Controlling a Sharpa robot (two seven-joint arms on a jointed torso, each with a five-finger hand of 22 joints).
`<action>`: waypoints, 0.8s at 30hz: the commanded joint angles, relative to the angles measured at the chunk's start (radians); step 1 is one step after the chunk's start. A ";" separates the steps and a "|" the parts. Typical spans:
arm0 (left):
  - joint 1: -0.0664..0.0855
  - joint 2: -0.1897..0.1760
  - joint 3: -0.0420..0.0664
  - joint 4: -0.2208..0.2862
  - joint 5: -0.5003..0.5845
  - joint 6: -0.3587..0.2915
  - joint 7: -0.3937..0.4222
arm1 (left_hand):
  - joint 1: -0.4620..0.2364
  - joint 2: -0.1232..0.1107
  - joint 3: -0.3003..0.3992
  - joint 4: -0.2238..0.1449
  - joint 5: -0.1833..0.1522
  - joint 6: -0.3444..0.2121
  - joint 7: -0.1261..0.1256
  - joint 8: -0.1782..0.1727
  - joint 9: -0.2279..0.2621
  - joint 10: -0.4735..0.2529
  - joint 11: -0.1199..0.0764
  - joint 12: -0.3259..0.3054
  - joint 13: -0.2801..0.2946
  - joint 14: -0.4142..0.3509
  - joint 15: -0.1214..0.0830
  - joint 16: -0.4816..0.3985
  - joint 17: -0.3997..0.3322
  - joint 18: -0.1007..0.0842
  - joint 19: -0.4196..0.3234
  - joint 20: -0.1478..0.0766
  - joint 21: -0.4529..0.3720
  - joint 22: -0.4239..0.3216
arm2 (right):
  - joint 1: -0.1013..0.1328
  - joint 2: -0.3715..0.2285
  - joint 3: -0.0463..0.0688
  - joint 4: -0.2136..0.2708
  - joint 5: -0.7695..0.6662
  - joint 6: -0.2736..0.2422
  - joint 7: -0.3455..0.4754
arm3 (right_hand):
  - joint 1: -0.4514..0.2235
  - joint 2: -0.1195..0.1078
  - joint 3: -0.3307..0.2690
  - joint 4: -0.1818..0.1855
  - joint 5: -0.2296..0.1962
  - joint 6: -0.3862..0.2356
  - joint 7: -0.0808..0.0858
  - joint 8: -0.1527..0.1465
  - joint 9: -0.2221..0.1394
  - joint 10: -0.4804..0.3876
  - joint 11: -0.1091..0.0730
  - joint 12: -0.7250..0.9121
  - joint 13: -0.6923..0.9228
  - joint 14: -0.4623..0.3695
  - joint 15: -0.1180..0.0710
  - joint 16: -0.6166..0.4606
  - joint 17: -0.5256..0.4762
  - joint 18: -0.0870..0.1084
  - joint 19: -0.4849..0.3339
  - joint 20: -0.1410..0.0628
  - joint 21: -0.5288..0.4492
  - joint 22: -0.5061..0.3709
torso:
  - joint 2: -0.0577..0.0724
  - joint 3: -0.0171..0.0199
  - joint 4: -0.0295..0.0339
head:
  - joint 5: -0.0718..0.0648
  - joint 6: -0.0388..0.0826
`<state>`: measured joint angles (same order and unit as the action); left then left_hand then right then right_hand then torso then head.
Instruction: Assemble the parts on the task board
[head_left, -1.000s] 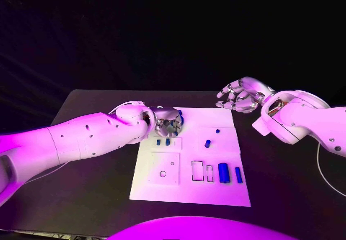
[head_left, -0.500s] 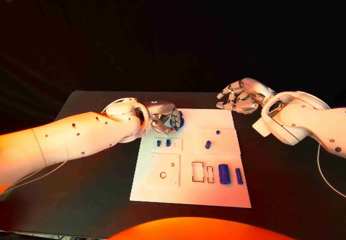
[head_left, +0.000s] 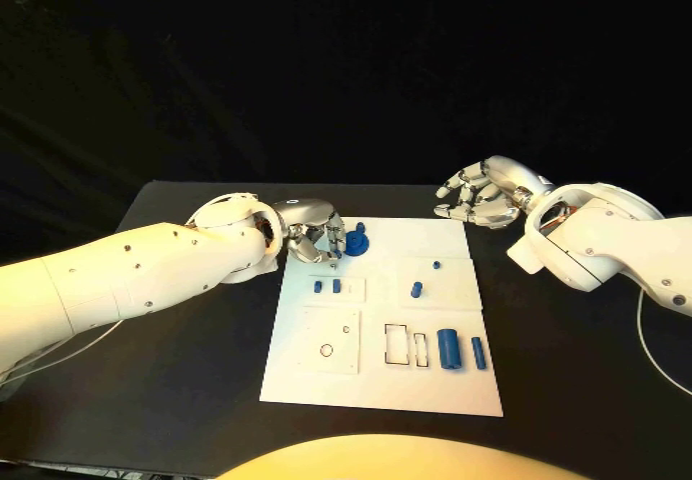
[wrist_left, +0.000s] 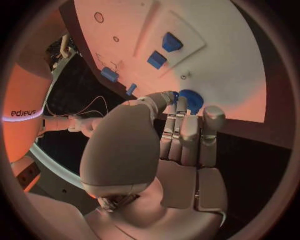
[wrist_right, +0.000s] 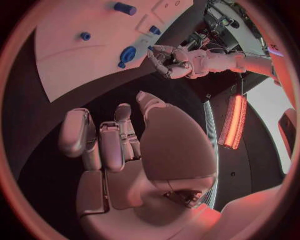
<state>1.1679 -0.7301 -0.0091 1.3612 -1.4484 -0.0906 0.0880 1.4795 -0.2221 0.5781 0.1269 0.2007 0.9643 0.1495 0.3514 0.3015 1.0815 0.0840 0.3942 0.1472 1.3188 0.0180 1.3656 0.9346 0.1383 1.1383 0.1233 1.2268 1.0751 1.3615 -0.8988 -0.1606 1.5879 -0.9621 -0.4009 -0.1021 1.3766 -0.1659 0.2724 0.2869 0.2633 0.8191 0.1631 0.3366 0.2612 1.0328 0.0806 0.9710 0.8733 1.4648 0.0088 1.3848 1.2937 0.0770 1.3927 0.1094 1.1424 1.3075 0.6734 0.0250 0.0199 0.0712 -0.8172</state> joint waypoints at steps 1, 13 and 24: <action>0.001 0.001 0.000 -0.004 -0.003 0.041 -0.013 | -0.014 -0.001 -0.002 -0.006 -0.004 0.007 -0.001 -0.003 0.002 0.007 -0.001 -0.008 0.000 0.004 -0.002 0.003 -0.002 -0.012 0.004 0.000 0.004 0.001 | 0.000 0.000 0.000 0.001 -0.004 0.007 0.009 | -0.005 -0.003 0.006 0.000 0.003 0.003 0.002 0.004 -0.002 0.006 -0.002 0.002 -0.001 0.025 -0.006 -0.004 0.001 0.007 0.001 -0.002 0.000 0.094 | 0.000 -0.0010 -0.0004 | 0.003 -0.002; 0.000 0.013 -0.005 -0.035 -0.035 0.092 -0.039 | -0.015 -0.001 -0.001 -0.009 -0.003 0.009 -0.002 -0.004 0.002 0.010 -0.002 -0.012 0.000 0.003 -0.003 0.001 -0.006 -0.011 0.001 0.000 0.002 -0.002 | 0.000 0.002 0.000 -0.001 -0.004 0.007 0.010 | -0.005 -0.003 0.006 0.000 0.003 0.003 0.002 0.004 -0.002 0.006 -0.002 0.002 -0.001 0.025 -0.006 -0.004 0.001 0.007 0.001 -0.002 0.000 0.094 | 0.001 -0.0003 -0.0012 | 0.005 -0.004; -0.001 0.021 -0.007 -0.041 -0.031 0.107 -0.036 | -0.014 -0.001 0.000 -0.010 -0.003 0.009 -0.002 -0.005 0.002 0.011 -0.002 -0.014 0.000 0.003 -0.003 0.001 -0.006 -0.011 0.001 -0.001 0.002 -0.002 | 0.000 0.003 0.000 -0.001 -0.004 0.002 0.013 | -0.005 -0.004 0.007 0.000 0.003 0.003 0.002 0.005 -0.002 0.007 -0.002 0.002 -0.003 0.026 -0.007 -0.005 0.001 0.007 0.002 -0.002 0.001 0.094 | 0.001 0.0001 -0.0017 | 0.007 -0.007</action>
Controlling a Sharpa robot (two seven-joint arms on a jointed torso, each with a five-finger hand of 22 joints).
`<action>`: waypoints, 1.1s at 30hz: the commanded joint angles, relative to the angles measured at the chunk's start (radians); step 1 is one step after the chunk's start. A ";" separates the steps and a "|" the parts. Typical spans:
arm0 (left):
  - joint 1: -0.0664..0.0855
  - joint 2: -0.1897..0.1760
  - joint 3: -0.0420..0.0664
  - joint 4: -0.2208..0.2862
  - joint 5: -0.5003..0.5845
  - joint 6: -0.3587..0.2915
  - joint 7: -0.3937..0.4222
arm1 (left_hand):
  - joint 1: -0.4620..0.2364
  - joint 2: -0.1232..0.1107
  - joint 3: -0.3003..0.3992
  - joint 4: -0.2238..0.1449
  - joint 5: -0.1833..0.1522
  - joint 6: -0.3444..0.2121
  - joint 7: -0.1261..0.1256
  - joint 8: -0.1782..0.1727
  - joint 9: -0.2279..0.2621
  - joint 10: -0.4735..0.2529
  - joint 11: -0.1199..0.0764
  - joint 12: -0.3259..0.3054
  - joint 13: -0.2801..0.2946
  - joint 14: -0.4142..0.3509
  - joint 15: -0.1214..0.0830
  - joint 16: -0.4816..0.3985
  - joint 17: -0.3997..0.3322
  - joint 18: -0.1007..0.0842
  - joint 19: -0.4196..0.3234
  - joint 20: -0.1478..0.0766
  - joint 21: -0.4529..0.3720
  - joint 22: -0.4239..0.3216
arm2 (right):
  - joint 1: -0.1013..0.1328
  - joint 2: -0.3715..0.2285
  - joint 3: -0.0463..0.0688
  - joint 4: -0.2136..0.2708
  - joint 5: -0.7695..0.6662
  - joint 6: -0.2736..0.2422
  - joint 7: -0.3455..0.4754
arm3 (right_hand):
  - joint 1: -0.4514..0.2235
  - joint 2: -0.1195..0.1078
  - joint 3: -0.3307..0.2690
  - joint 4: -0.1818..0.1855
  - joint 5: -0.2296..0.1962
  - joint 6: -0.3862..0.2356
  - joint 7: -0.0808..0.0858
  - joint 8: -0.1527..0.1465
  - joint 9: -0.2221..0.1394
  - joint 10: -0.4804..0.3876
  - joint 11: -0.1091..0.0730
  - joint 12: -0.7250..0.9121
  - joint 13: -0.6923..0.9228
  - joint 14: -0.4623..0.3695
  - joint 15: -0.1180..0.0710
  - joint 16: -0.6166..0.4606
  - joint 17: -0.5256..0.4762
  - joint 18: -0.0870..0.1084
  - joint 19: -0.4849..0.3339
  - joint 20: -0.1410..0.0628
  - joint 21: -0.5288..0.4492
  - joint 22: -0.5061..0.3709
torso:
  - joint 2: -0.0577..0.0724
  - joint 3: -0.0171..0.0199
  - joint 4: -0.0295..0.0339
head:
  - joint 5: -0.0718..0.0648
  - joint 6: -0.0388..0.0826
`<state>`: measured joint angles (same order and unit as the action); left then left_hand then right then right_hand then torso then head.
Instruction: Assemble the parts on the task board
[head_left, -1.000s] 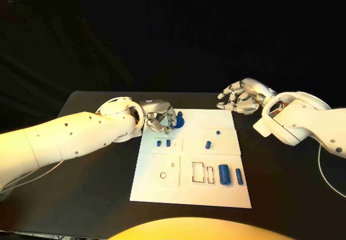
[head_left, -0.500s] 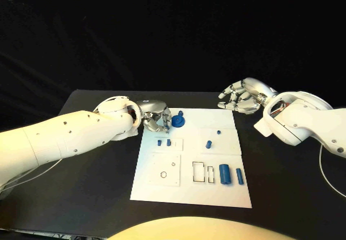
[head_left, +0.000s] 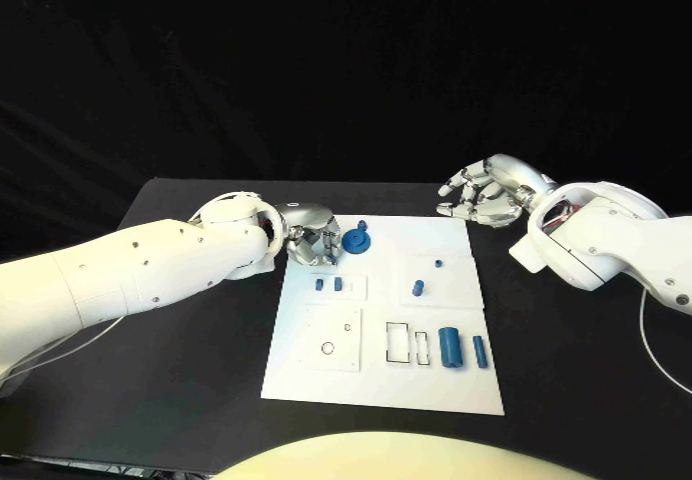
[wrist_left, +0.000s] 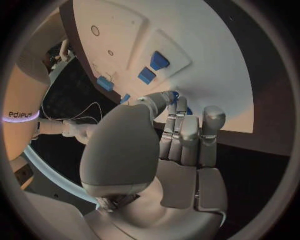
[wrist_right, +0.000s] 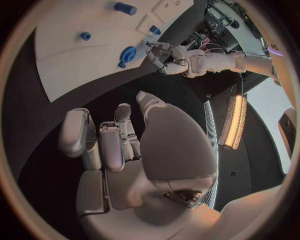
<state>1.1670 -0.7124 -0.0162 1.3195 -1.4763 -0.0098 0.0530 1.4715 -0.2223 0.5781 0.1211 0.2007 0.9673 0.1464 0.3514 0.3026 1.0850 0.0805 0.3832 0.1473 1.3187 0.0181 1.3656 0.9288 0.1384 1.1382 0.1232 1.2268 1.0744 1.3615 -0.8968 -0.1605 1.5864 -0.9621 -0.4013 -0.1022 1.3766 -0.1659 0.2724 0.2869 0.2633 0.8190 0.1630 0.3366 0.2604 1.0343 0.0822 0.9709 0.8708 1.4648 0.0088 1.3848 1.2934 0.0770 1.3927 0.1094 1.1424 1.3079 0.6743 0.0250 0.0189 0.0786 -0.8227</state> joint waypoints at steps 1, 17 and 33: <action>0.000 0.004 0.000 0.001 -0.001 0.026 0.000 | -0.008 0.000 0.000 -0.004 -0.003 0.007 0.001 -0.005 0.001 0.009 0.002 -0.004 0.000 0.004 -0.003 0.001 0.002 -0.011 0.001 -0.001 0.001 -0.001 | 0.000 0.001 0.000 0.001 -0.004 0.003 0.014 | -0.005 -0.004 0.007 0.000 0.003 0.003 0.002 0.005 -0.001 0.006 -0.004 0.002 0.000 0.026 -0.007 -0.005 0.002 0.007 0.002 -0.002 0.001 0.094 | 0.000 0.0001 -0.0008 | 0.000 -0.001; -0.001 0.005 -0.001 0.002 0.008 0.031 0.007 | -0.011 0.001 -0.001 -0.005 -0.004 0.012 -0.001 -0.004 0.002 0.015 0.000 -0.007 0.002 0.007 -0.004 0.003 0.008 -0.012 0.005 -0.001 0.004 0.004 | -0.001 0.001 0.000 0.000 -0.004 0.004 0.013 | -0.005 -0.004 0.008 -0.001 0.003 0.003 0.002 0.005 -0.001 0.008 -0.004 0.004 0.002 0.027 -0.007 -0.004 0.003 0.006 0.004 -0.002 0.004 0.095 | -0.001 0.0007 -0.0007 | 0.000 -0.002; -0.002 0.010 -0.002 -0.004 0.012 0.033 0.011 | -0.015 0.004 -0.002 -0.010 -0.006 0.024 -0.003 -0.003 0.006 0.031 -0.004 -0.013 0.006 0.012 -0.007 0.006 0.013 -0.014 0.012 -0.003 0.010 0.012 | -0.001 0.001 0.000 -0.002 -0.004 0.005 0.011 | -0.005 -0.004 0.008 -0.001 0.003 0.003 0.002 0.005 -0.001 0.008 -0.004 0.004 0.002 0.027 -0.007 -0.004 0.003 0.006 0.004 -0.002 0.004 0.095 | 0.000 0.0008 0.0000 | -0.003 -0.007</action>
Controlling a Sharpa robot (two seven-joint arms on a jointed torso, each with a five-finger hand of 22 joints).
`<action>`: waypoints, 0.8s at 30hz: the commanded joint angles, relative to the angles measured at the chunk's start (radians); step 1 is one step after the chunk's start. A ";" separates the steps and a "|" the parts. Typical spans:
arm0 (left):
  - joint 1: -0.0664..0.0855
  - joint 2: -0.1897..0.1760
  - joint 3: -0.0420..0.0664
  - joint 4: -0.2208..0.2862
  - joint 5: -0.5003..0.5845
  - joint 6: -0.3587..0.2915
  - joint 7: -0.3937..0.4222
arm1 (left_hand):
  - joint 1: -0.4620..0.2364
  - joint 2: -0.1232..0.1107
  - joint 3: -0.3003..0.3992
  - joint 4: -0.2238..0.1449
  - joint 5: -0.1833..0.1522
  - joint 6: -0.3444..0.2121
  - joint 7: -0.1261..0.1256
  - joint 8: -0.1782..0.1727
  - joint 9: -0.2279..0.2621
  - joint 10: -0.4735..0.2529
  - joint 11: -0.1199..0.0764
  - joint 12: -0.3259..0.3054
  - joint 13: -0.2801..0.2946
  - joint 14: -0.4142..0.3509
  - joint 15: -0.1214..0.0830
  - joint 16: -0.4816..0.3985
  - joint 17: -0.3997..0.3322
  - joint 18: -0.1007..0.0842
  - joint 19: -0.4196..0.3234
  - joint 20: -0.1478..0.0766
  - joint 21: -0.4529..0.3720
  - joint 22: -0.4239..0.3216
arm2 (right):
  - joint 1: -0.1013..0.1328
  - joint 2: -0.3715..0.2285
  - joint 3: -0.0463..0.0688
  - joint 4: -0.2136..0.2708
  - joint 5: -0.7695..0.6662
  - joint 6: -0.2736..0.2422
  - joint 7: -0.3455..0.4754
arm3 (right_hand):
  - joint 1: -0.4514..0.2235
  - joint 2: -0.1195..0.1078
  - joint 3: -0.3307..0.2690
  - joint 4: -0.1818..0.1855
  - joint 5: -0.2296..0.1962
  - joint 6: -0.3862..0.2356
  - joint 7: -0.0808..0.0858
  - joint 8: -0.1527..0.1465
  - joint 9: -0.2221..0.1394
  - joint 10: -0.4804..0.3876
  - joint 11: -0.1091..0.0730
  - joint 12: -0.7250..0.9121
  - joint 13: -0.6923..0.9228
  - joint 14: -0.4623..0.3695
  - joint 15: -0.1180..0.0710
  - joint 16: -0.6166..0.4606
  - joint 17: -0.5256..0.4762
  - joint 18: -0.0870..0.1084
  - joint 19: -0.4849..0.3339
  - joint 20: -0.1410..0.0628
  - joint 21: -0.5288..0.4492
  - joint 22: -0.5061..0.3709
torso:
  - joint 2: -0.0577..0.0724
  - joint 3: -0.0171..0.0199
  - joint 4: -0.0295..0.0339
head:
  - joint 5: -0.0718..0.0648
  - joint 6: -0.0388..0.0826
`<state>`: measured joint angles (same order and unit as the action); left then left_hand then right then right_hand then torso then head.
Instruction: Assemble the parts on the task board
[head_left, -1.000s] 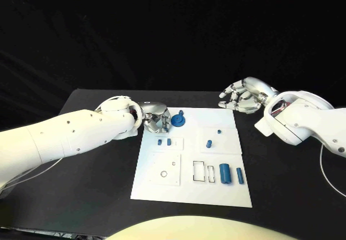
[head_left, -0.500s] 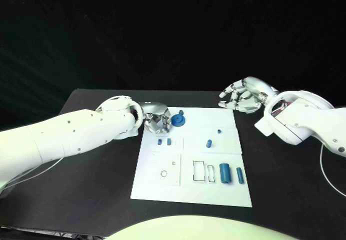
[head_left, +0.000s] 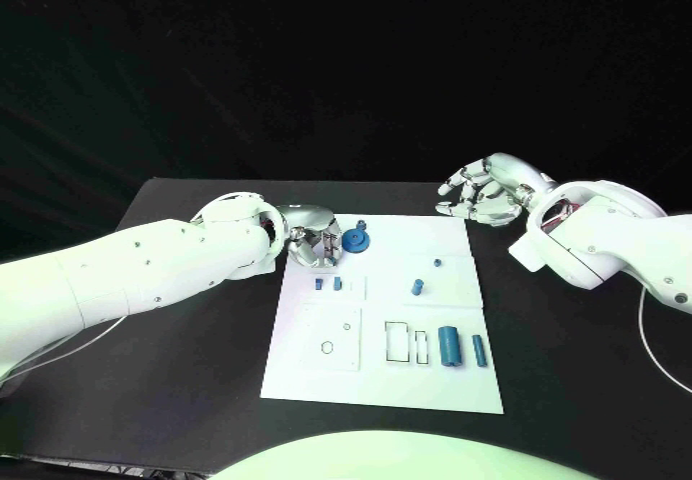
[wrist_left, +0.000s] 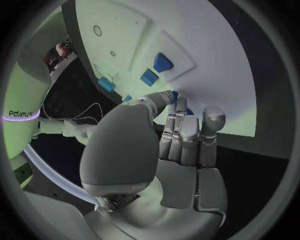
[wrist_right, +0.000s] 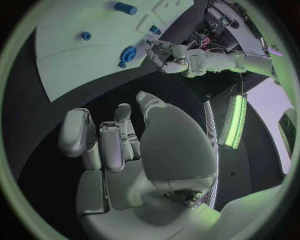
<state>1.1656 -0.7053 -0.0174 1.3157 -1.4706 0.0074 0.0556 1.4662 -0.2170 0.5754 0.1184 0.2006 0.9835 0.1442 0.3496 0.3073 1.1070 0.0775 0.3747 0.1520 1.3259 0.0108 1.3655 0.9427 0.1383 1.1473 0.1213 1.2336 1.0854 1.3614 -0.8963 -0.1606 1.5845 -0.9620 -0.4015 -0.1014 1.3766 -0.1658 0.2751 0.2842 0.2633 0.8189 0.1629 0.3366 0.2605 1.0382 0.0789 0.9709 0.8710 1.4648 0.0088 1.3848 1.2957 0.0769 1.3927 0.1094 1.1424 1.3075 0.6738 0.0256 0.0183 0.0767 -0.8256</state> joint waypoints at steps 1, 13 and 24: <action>0.000 0.004 -0.001 -0.001 0.006 0.016 0.009 | -0.012 -0.001 -0.001 -0.008 -0.007 0.013 -0.002 0.000 0.003 0.015 -0.002 -0.005 0.003 0.007 -0.001 0.007 0.000 -0.014 0.004 -0.001 0.003 0.001 | 0.000 0.001 0.000 0.000 -0.004 0.006 0.010 | -0.005 -0.004 0.005 0.002 0.003 0.003 0.002 0.005 -0.002 0.004 -0.001 0.004 0.002 0.027 -0.007 -0.004 0.001 0.006 0.004 -0.002 0.004 0.095 | 0.000 -0.0001 0.0005 | -0.001 -0.004; -0.001 0.010 -0.008 -0.008 0.005 0.019 0.010 | -0.019 -0.001 -0.007 -0.010 -0.008 0.023 -0.007 0.002 0.006 0.027 -0.007 -0.007 0.007 0.008 -0.004 0.007 0.000 -0.014 0.004 -0.003 0.002 0.001 | 0.000 0.000 0.000 -0.002 -0.004 0.007 0.007 | -0.005 -0.004 0.005 0.002 0.003 0.003 0.002 0.005 -0.002 0.004 -0.001 0.004 0.002 0.027 -0.007 -0.004 0.001 0.006 0.004 -0.002 0.004 0.095 | 0.000 0.0007 -0.0002 | 0.000 -0.005; -0.001 0.012 -0.011 -0.010 -0.003 0.029 0.005 | -0.026 -0.002 -0.013 -0.011 -0.010 0.032 -0.012 0.004 0.010 0.037 -0.011 -0.009 0.012 0.009 -0.008 0.008 0.000 -0.014 0.002 -0.006 -0.001 -0.002 | 0.000 0.000 0.000 -0.002 -0.004 0.007 0.007 | -0.005 -0.004 0.005 0.002 0.003 0.003 0.002 0.005 -0.002 0.004 -0.001 0.004 0.002 0.027 -0.007 -0.004 0.001 0.006 0.004 -0.002 0.004 0.095 | 0.000 0.0007 -0.0004 | -0.001 -0.005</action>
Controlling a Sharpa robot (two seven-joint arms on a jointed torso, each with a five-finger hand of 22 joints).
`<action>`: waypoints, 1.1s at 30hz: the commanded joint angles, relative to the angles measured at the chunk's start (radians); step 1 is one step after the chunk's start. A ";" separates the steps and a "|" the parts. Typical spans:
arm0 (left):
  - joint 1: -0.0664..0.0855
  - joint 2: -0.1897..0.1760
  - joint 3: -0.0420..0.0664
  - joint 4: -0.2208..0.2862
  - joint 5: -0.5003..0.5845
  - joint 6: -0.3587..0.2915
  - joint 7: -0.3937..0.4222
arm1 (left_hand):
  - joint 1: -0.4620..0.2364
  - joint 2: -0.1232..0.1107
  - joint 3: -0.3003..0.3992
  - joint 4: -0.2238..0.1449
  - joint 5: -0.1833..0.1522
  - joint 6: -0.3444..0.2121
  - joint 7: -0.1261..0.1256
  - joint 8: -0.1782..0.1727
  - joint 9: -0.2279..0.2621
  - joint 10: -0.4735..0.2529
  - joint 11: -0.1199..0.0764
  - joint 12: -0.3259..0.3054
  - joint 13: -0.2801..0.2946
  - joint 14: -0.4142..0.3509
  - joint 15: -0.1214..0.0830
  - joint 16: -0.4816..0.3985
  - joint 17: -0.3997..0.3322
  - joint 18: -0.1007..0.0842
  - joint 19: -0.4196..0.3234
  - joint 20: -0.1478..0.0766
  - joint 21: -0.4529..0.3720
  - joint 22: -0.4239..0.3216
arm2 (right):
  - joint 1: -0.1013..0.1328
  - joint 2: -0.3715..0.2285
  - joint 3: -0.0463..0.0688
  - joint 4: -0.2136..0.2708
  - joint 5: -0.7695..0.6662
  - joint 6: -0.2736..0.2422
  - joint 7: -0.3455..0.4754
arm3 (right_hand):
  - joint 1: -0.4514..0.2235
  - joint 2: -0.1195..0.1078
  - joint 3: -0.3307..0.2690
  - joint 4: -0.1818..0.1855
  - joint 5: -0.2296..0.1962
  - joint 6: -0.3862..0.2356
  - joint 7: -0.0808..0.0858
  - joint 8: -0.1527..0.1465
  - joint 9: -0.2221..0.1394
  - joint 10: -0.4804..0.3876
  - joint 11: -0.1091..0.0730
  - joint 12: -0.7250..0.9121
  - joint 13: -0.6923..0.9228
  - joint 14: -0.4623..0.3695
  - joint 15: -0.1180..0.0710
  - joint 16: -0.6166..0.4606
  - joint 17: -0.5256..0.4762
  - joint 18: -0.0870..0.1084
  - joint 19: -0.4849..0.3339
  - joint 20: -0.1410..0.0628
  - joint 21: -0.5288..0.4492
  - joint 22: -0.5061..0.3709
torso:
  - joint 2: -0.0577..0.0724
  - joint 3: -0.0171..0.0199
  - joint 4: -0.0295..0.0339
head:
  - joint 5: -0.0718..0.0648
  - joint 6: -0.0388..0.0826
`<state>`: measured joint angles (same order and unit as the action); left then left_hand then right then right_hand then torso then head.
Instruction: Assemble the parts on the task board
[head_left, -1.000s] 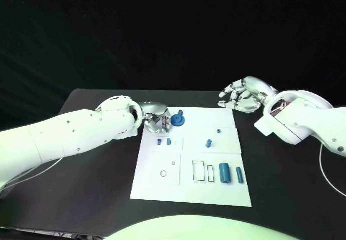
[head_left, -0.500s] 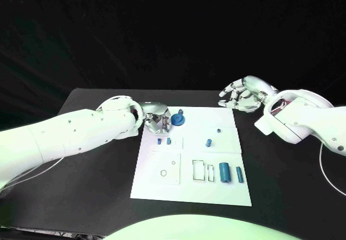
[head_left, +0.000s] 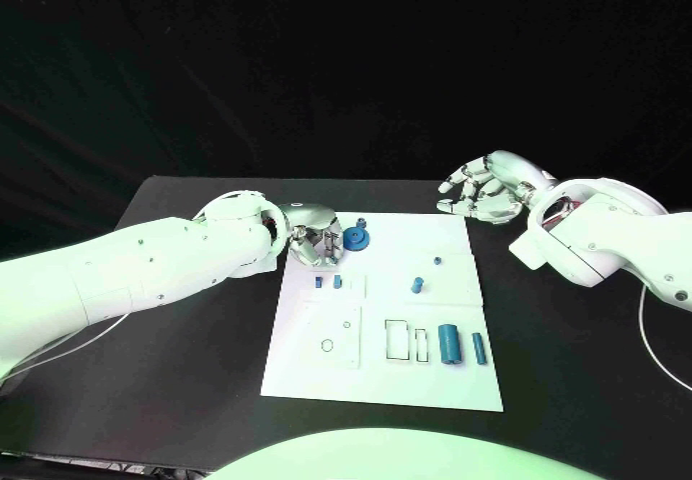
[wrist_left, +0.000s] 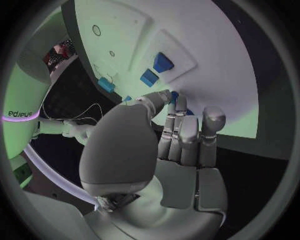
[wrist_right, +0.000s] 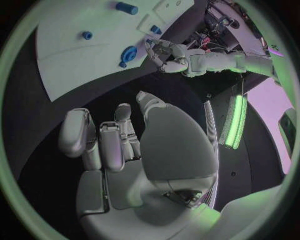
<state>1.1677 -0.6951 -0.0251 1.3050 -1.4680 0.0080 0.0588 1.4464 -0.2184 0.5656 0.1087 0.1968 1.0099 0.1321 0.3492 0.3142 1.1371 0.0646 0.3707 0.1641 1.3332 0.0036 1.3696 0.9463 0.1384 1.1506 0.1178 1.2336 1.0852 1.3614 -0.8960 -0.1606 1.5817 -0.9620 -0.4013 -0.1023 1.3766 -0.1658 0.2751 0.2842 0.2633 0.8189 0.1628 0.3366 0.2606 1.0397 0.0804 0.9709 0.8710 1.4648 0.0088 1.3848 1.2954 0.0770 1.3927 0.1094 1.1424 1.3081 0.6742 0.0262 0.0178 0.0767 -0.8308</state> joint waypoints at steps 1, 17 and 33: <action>-0.003 0.002 -0.004 0.000 -0.006 0.029 0.002 | -0.006 -0.001 -0.004 -0.001 -0.006 0.005 0.000 0.005 0.003 0.007 0.002 -0.005 0.000 0.002 0.000 0.004 -0.003 -0.014 -0.001 -0.002 -0.001 -0.002 | 0.000 0.000 0.000 0.001 -0.004 0.007 0.008 | -0.005 -0.004 0.005 0.002 0.003 0.003 0.002 0.005 -0.002 0.003 -0.002 0.004 0.002 0.027 -0.007 -0.004 0.001 0.006 0.004 -0.002 0.004 0.095 | 0.000 0.0002 0.0001 | -0.001 0.000; -0.003 -0.002 -0.004 0.003 -0.007 0.021 0.002 | -0.007 0.000 0.002 -0.011 -0.004 -0.024 0.010 -0.023 -0.002 -0.009 0.012 -0.037 -0.001 -0.004 0.005 0.000 -0.010 -0.012 -0.012 -0.002 -0.012 -0.013 | 0.000 -0.003 0.000 0.001 -0.005 0.007 0.007 | -0.005 -0.005 0.010 0.002 0.004 0.002 0.001 0.007 -0.002 0.004 -0.003 0.002 -0.004 0.028 -0.008 -0.006 -0.001 0.007 0.005 -0.003 -0.001 0.092 | 0.000 -0.0013 0.0010 | 0.000 0.001; -0.004 -0.005 -0.004 0.011 -0.006 0.015 -0.003 | -0.018 -0.009 0.007 -0.015 -0.003 -0.070 0.021 -0.067 -0.013 -0.007 0.020 -0.063 0.002 -0.006 0.013 0.002 -0.011 -0.011 -0.013 0.005 -0.015 -0.013 | 0.000 -0.003 0.000 -0.002 -0.006 -0.003 0.007 | -0.007 -0.007 0.011 0.002 0.003 0.000 0.002 0.007 -0.003 -0.005 -0.002 -0.008 -0.016 0.025 -0.008 -0.014 -0.010 0.009 0.000 -0.004 -0.016 0.086 | 0.000 -0.0011 0.0008 | 0.002 0.002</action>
<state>1.1647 -0.7013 -0.0291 1.3118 -1.4710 0.0086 0.0543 1.4361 -0.2288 0.5700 0.0991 0.1971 0.9471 0.1552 0.2873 0.3030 1.1295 0.0789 0.3134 0.1655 1.3257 0.0111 1.3695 0.9357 0.1385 1.1398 0.1212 1.2227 1.0719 1.3614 -0.8991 -0.1606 1.5801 -0.9622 -0.4022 -0.1031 1.3765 -0.1660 0.2820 0.2856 0.2633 0.8188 0.1628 0.3406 0.2592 1.0398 0.0805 0.9666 0.8559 1.4649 0.0089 1.3751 1.2864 0.0770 1.3927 0.1094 1.1323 1.3077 0.6741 0.0249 0.0187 0.0788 -0.8298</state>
